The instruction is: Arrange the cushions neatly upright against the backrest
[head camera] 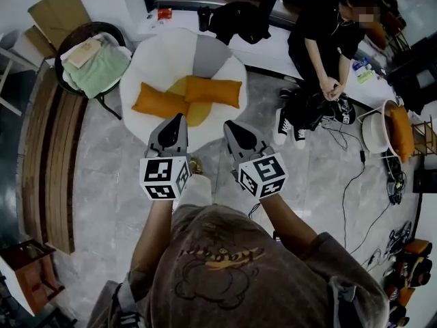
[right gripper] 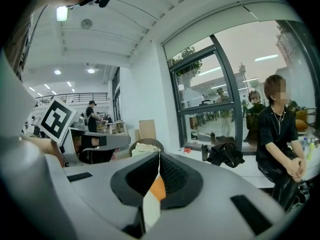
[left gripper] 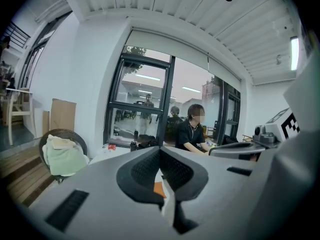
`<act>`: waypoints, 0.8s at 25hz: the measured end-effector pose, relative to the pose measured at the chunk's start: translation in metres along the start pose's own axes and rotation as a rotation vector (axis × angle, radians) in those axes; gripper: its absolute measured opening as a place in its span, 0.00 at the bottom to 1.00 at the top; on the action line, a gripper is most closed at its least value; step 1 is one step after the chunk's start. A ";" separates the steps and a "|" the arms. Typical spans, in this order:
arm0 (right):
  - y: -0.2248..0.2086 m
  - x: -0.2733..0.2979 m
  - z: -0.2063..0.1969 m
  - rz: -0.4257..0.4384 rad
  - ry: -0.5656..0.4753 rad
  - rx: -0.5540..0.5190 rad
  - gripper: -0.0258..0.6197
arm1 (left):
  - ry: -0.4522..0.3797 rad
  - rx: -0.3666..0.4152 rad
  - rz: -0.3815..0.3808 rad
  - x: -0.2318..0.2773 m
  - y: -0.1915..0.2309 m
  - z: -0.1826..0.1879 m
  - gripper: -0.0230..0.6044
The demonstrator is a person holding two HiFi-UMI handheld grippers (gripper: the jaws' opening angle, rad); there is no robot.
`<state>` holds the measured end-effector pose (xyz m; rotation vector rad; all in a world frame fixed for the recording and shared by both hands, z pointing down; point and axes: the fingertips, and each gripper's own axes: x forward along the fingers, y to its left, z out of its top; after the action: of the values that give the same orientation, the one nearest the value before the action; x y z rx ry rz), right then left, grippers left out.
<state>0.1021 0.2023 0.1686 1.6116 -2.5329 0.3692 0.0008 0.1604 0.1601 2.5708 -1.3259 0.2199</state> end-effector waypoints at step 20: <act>-0.071 0.163 0.042 -0.064 0.028 0.005 0.07 | 0.023 -0.008 -0.045 0.143 0.108 0.039 0.04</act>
<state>0.0978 0.0205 0.1754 1.6724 -2.4558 0.3893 -0.0044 -0.0222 0.1727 2.5808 -1.2570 0.2347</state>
